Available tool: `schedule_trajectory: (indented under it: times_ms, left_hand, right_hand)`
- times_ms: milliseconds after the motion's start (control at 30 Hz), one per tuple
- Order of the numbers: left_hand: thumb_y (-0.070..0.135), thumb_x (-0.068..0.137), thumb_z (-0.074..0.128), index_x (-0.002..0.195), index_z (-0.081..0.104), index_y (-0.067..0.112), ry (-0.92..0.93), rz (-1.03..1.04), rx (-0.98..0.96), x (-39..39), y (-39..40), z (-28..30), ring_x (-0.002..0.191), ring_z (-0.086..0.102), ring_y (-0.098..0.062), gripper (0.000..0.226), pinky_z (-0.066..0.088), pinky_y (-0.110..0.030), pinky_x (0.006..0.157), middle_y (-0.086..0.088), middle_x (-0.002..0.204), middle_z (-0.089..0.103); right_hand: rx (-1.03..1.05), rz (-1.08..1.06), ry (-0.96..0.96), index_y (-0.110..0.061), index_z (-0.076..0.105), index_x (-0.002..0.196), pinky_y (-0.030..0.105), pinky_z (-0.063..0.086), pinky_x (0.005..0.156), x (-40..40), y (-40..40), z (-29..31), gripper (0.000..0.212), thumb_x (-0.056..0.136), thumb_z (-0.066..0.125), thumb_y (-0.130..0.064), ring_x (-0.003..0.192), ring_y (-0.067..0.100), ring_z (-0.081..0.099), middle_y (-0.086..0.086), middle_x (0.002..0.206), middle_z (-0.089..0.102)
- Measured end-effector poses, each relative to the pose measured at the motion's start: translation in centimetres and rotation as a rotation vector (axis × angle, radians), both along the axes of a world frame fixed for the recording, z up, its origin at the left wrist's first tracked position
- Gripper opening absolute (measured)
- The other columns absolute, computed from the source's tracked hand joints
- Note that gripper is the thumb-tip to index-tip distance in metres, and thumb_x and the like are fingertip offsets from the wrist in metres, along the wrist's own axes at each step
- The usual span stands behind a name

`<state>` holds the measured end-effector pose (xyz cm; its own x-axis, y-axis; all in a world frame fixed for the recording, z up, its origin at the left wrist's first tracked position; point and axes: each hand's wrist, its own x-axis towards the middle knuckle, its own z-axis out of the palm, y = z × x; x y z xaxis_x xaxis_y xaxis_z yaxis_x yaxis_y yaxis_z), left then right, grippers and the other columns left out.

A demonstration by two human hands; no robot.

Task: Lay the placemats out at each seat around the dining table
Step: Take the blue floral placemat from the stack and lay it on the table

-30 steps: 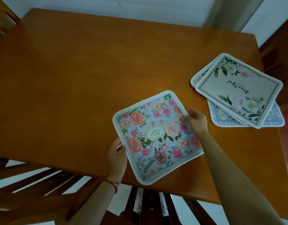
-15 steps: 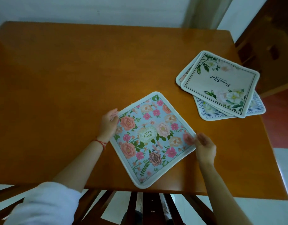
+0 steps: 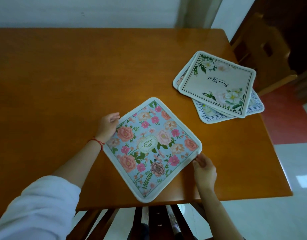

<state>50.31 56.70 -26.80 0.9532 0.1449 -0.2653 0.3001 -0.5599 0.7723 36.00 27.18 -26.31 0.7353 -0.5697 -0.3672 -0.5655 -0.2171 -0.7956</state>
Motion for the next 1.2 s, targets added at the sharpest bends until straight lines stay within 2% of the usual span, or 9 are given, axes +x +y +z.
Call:
schedule_trajectory:
  times_ms: [100,167,267,333,500,700,900,1000,1200]
  left_hand:
    - [0.005,0.094,0.041,0.129,0.048,0.004,0.006,0.031,-0.010,-0.7,0.0,0.2,0.092,0.060,-0.017,0.036,0.048,-0.008,0.050,-0.014,0.127,0.057]
    - [0.003,0.093,0.041,0.129,0.049,0.003,0.001,0.065,-0.024,-1.3,-0.2,0.4,0.096,0.061,-0.034,0.036,0.041,-0.005,0.042,-0.014,0.127,0.057]
    - [0.003,0.093,0.041,0.129,0.049,0.003,0.014,0.143,-0.062,-2.7,-0.3,0.6,0.104,0.055,-0.045,0.037,0.048,-0.014,0.049,-0.014,0.127,0.057]
    - [0.004,0.094,0.041,0.129,0.049,0.003,0.026,0.203,-0.096,-3.7,-0.3,0.8,0.106,0.058,-0.038,0.036,0.052,-0.025,0.061,-0.014,0.128,0.056]
    - [0.011,0.095,0.043,0.128,0.050,0.007,0.072,0.324,-0.226,-6.9,-0.7,0.9,0.096,0.061,-0.021,0.034,0.052,-0.016,0.054,-0.006,0.120,0.057]
    - [0.012,0.094,0.048,0.119,0.055,0.008,0.078,0.466,-0.322,-10.5,-2.4,1.1,0.074,0.062,-0.012,0.027,0.052,-0.014,0.048,-0.002,0.095,0.063]
    - [0.001,0.091,0.050,0.112,0.060,0.008,0.042,0.544,-0.410,-13.3,-3.4,0.8,0.074,0.064,-0.009,0.024,0.050,-0.012,0.049,0.005,0.086,0.062]
    - [0.000,0.090,0.051,0.115,0.059,0.006,0.035,0.534,-0.410,-13.8,-3.5,0.8,0.069,0.061,0.000,0.027,0.049,-0.010,0.049,0.009,0.087,0.060]
    - [0.004,0.093,0.047,0.116,0.057,0.014,0.021,0.391,-0.391,-12.8,-3.4,0.9,0.066,0.065,0.008,0.027,0.051,-0.013,0.051,0.014,0.090,0.061]
  right_hand:
    - [0.010,-0.004,-0.010,-0.009,0.056,0.121,0.028,0.046,0.080,0.1,0.4,-0.1,0.036,0.086,0.059,-0.008,0.093,0.011,0.057,0.006,0.111,0.065]
    - [0.025,-0.008,-0.015,-0.010,0.056,0.121,0.031,0.047,0.081,0.5,0.5,-0.1,0.036,0.085,0.060,-0.008,0.096,0.013,0.059,0.006,0.111,0.065]
    - [0.034,0.019,-0.023,-0.010,0.056,0.122,0.030,0.047,0.081,1.4,0.2,-0.1,0.037,0.085,0.060,-0.007,0.095,0.012,0.057,0.006,0.112,0.065]
    - [0.033,0.052,-0.030,-0.010,0.055,0.123,0.029,0.046,0.081,2.3,-0.1,0.0,0.039,0.085,0.060,-0.006,0.097,0.012,0.057,0.006,0.114,0.064]
    - [-0.009,0.115,-0.027,-0.011,0.055,0.124,0.028,0.043,0.082,5.0,-0.9,0.2,0.040,0.085,0.056,-0.005,0.110,0.021,0.057,0.007,0.119,0.063]
    - [0.017,0.191,-0.061,-0.011,0.058,0.120,0.027,0.045,0.080,7.8,-1.4,0.8,0.037,0.085,0.054,-0.002,0.103,0.017,0.057,0.007,0.118,0.063]
    - [0.060,0.279,-0.089,-0.009,0.060,0.117,0.018,0.046,0.072,9.2,-1.5,1.2,0.033,0.085,0.055,-0.001,0.093,0.008,0.055,-0.004,0.103,0.060]
    - [0.061,0.287,-0.098,-0.009,0.061,0.114,0.024,0.045,0.078,8.8,-1.7,1.4,0.031,0.085,0.055,0.000,0.094,0.010,0.055,-0.003,0.102,0.060]
    - [-0.023,0.335,-0.074,-0.012,0.059,0.119,0.004,0.042,0.058,5.9,-1.8,0.3,0.033,0.087,0.054,-0.005,0.088,0.008,0.058,-0.002,0.108,0.064]
